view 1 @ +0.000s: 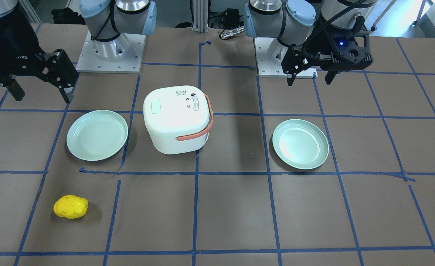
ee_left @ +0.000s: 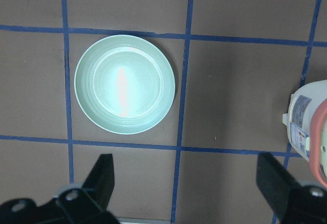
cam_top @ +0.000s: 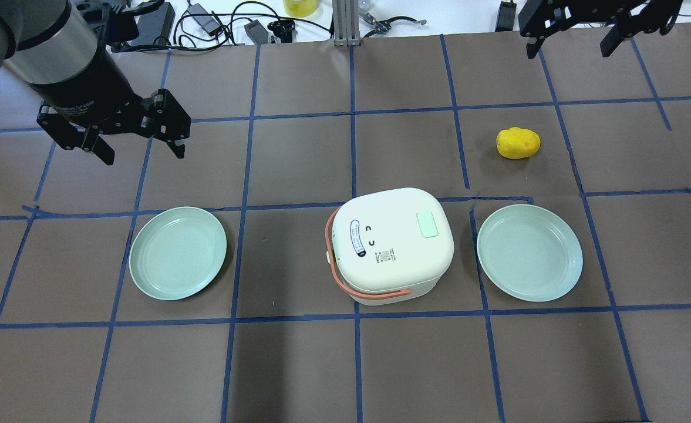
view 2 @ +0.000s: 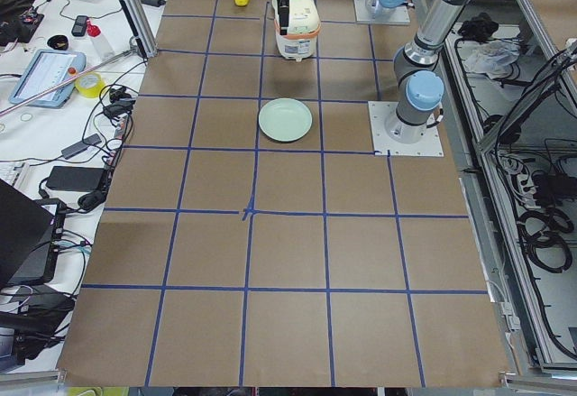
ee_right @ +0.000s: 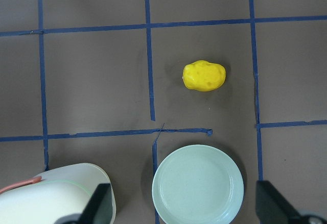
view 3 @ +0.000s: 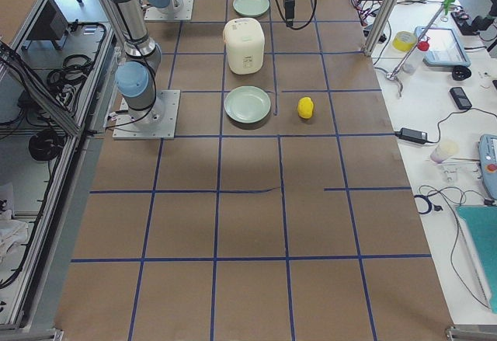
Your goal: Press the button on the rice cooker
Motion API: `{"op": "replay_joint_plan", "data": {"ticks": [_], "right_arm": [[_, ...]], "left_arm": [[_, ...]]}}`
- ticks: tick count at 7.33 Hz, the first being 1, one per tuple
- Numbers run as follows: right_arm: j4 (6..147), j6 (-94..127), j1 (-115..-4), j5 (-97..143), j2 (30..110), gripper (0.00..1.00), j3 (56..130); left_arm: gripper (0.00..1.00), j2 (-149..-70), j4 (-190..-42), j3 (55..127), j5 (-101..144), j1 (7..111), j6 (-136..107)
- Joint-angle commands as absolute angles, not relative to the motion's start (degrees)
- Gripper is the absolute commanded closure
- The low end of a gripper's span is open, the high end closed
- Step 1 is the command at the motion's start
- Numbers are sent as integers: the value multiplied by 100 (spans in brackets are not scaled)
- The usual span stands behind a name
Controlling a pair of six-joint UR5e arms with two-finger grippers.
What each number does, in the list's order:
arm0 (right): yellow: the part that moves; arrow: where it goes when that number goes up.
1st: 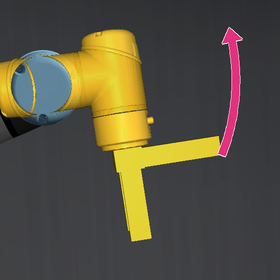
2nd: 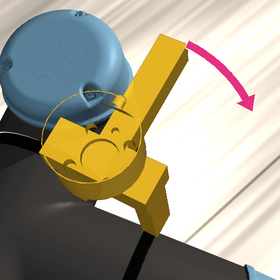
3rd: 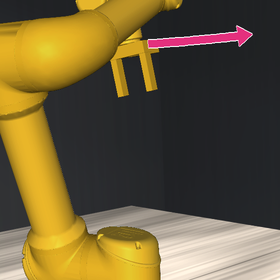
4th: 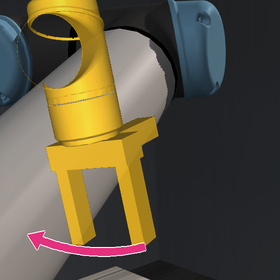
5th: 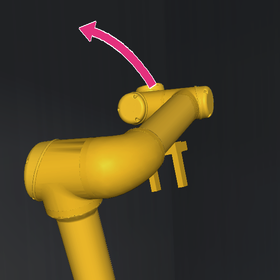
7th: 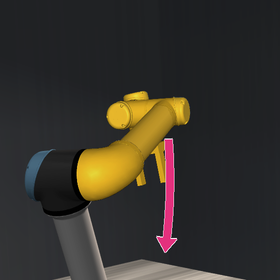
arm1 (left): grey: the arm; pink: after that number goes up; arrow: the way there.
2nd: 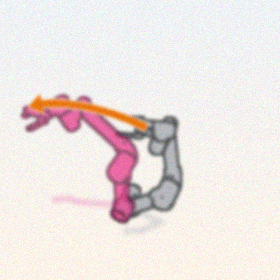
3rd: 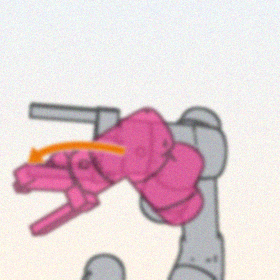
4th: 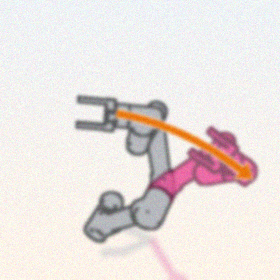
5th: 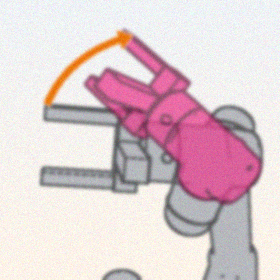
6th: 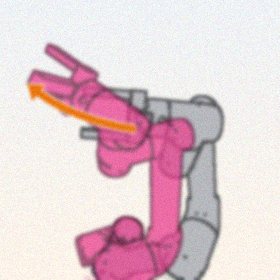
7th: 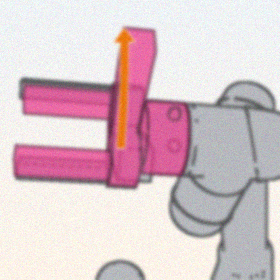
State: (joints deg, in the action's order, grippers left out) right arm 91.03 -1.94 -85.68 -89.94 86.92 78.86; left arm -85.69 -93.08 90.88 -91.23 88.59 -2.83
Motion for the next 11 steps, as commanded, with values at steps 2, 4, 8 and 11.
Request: {"op": "replay_joint_plan", "data": {"ticks": [2, 4, 8, 11], "right_arm": [[9097, -193, -8561, -9000, 8692, 0, 7893], [9036, -193, -8578, -8913, 8631, 0, 7927], [8571, 191, -9384, -8965, 8692, 74, 8532], [8604, 413, -9764, -8868, 8675, 100, 9095]], "left_arm": [[0, -8569, -9308, 9088, -9123, 8859, -281], [0, -8569, -9308, 9088, -9123, 8859, -281], [0, -8569, -9308, 9088, -9123, 8859, -290], [0, -8569, -9308, 9088, -9123, 8859, -281]]}}
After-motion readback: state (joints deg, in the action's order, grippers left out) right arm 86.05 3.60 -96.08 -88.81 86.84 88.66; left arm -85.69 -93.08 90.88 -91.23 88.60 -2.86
